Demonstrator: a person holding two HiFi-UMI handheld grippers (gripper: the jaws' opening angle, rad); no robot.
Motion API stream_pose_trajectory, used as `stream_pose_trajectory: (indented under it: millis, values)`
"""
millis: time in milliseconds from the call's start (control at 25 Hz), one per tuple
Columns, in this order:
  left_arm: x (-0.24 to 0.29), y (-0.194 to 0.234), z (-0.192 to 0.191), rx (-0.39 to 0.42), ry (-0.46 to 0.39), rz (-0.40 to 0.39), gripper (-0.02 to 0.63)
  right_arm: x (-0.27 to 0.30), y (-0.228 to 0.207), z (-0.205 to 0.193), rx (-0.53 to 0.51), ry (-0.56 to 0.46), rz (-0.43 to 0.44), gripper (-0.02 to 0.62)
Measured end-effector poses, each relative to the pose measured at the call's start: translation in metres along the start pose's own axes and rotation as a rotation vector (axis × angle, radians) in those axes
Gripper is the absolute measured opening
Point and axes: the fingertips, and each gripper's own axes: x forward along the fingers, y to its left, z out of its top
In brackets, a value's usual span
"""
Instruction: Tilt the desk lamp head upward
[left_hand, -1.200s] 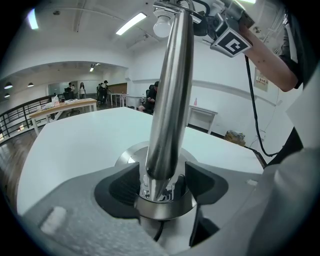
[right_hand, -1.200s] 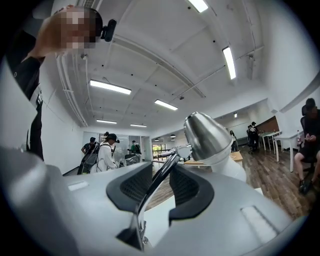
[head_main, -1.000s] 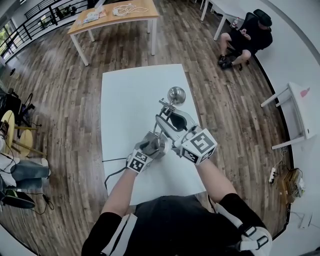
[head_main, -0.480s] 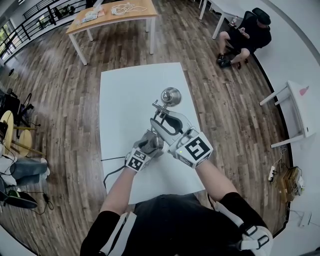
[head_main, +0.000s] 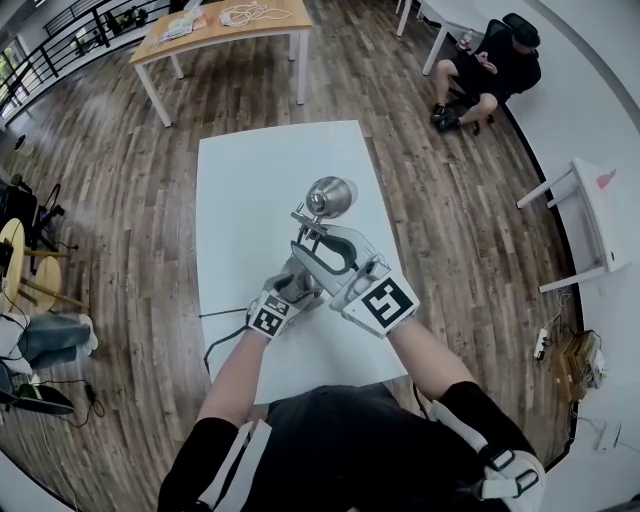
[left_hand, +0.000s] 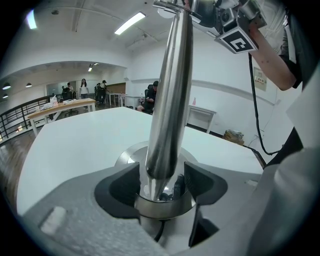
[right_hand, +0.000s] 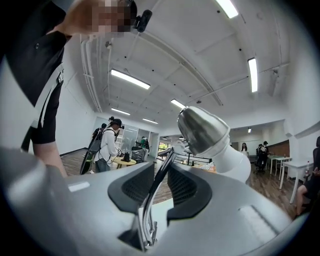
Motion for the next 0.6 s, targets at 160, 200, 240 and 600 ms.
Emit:
stream_pose_trajectory:
  millis: [160,200,240,600]
  values:
    - [0.002,0.003,-0.002,0.008,0.001,0.02,0.279,0.0,0.015,0.001,-0.051,-0.004,0.044,0.081]
    - [0.003,0.003,-0.002,0.006,0.001,0.02,0.279,0.001,0.02,0.001,-0.062,-0.004,0.063,0.078]
    - [0.002,0.003,-0.002,0.006,0.001,0.019,0.279,0.002,0.026,0.0,-0.071,-0.004,0.082,0.075]
    - [0.003,0.005,-0.004,-0.009,-0.013,0.008,0.279,0.005,0.04,-0.004,-0.085,-0.003,0.085,0.058]
